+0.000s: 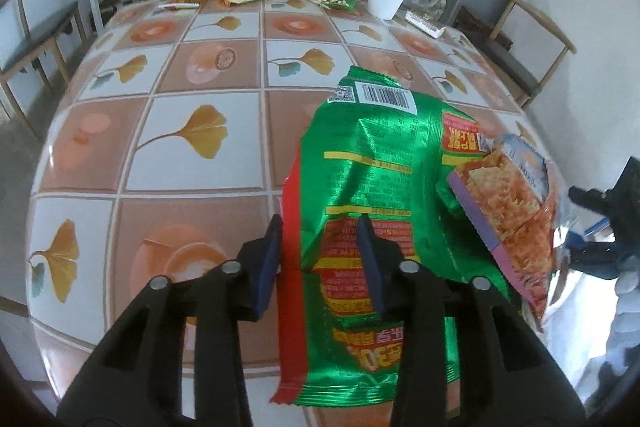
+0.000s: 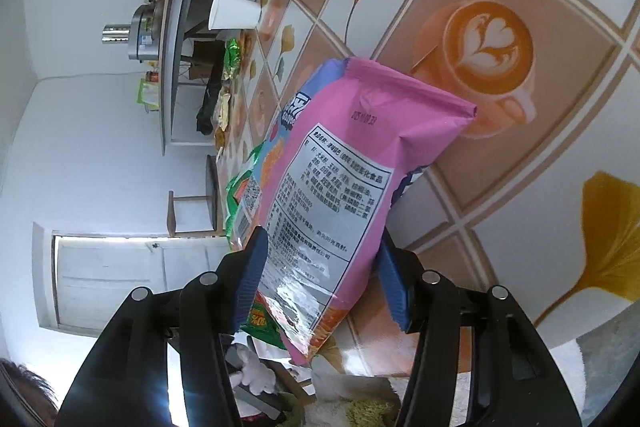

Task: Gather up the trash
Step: 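Lift both packets and carry them toward the blue wastebasket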

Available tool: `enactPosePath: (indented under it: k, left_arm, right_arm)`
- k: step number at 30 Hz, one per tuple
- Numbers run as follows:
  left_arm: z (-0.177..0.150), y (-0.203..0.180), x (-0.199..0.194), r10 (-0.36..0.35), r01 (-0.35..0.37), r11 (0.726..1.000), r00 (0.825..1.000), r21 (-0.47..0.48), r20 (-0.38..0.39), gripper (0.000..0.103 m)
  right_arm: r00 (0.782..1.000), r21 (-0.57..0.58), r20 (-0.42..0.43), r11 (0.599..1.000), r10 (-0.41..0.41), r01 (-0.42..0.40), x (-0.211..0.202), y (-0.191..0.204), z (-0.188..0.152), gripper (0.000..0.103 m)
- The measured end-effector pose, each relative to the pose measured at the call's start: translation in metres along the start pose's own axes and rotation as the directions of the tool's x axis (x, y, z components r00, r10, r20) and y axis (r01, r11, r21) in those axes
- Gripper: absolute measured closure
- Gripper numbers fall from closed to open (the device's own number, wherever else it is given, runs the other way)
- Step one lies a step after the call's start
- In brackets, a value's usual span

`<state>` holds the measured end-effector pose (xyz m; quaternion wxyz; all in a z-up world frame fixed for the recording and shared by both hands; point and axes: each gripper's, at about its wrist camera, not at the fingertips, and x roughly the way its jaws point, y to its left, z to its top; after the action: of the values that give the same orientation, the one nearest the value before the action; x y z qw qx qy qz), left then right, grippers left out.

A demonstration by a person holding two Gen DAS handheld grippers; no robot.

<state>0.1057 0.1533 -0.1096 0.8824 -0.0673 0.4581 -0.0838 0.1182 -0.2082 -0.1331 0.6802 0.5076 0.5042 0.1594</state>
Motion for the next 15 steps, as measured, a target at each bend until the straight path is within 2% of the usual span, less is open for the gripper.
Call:
enactPosePath:
  k: [3, 8, 15]
  left_arm:
    - [-0.002, -0.003, -0.001, 0.006, -0.006, 1.0, 1.0, 0.015, 0.003, 0.079]
    - [-0.005, -0.011, -0.001, 0.008, -0.008, 0.999, 1.0, 0.039, 0.012, 0.083]
    - [-0.008, -0.018, -0.001, -0.005, 0.004, 0.999, 1.0, 0.051, 0.026, 0.086]
  right_arm:
    - [1.0, 0.003, 0.002, 1.0, 0.011, -0.011, 0.001, 0.0, -0.001, 0.05]
    - [1.0, -0.007, 0.016, 1.0, -0.014, 0.014, 0.004, 0.004, -0.002, 0.052]
    - [0.998, -0.004, 0.037, 0.999, -0.054, 0.054, 0.009, 0.005, 0.0, 0.068]
